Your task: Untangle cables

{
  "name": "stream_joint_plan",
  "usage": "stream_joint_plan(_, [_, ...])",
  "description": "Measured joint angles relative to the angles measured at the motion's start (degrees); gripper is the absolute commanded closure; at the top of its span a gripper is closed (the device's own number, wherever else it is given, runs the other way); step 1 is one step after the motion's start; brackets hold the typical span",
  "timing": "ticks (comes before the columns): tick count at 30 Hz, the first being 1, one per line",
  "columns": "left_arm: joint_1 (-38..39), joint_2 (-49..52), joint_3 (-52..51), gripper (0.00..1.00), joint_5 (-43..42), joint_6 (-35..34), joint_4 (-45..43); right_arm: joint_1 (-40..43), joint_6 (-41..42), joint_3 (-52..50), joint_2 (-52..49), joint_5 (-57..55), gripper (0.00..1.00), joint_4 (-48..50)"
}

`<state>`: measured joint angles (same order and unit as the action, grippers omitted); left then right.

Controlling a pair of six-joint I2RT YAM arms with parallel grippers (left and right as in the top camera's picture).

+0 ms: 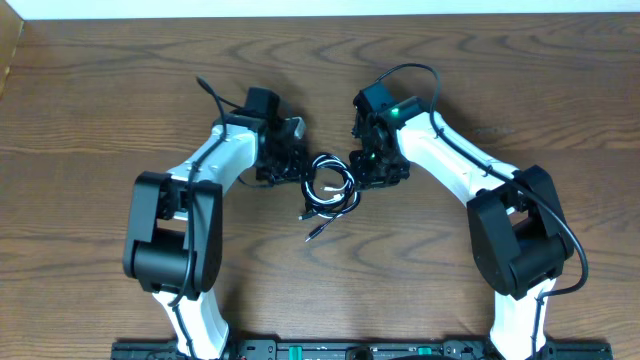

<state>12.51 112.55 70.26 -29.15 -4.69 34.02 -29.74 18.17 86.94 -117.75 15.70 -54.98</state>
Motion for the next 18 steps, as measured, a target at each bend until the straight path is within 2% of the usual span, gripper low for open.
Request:
stream_joint_plan(12, [0.79,0.57,0.00,0.64,2.23,-1.31,-0.44,-5.03,0.07,0.02,-0.28,-6.32,0.71,-0.11])
stream_joint_plan(18, [0.79,0.59,0.00,0.64,2.32,-1.53,-0.44,-5.38,0.13,0.02,-4.52,-8.81,0.75,-1.84])
